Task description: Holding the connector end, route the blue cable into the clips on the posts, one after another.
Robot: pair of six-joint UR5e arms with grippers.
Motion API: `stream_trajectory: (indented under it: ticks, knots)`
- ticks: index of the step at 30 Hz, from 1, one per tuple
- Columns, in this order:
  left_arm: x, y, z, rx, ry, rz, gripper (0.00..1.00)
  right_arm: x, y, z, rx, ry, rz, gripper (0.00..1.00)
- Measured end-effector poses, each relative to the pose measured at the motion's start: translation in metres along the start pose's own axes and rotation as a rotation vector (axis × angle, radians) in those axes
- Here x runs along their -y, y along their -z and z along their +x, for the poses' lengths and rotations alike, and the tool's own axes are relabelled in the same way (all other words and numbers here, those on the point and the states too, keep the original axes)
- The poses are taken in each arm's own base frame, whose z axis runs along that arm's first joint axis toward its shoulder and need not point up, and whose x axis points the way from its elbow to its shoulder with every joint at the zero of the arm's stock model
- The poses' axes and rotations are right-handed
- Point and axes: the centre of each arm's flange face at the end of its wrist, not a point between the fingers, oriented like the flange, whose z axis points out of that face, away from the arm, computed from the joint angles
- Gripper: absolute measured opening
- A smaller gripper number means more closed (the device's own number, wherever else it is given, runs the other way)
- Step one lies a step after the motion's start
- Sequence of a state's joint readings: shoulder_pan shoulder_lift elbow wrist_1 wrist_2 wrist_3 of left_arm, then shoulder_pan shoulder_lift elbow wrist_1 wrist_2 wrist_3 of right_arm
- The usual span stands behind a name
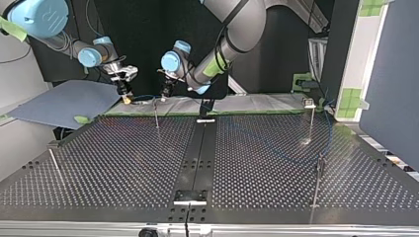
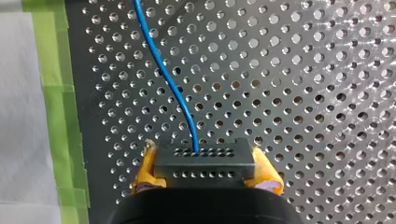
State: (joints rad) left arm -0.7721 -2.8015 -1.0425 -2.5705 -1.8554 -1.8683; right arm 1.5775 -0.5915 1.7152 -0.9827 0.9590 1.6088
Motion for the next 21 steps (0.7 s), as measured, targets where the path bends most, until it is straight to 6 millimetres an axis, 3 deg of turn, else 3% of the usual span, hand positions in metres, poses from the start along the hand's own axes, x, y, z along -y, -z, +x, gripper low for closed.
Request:
stream_trajectory:
  ticks: [9, 16, 21]
  knots:
    - [-0.004, -0.003, -0.001, -0.005, 0.010, 0.014, 0.00, -0.005, -0.007, 0.006, -0.011, -0.003, 0.004, 0.00]
    - [-0.008, -0.010, 0.010, -0.015, 0.026, 0.026, 0.00, -0.004, -0.010, 0.008, -0.012, -0.002, 0.012, 0.00]
    - [-0.012, -0.019, 0.003, -0.001, 0.043, 0.028, 0.00, -0.003, -0.011, 0.009, -0.014, -0.002, 0.014, 0.00]
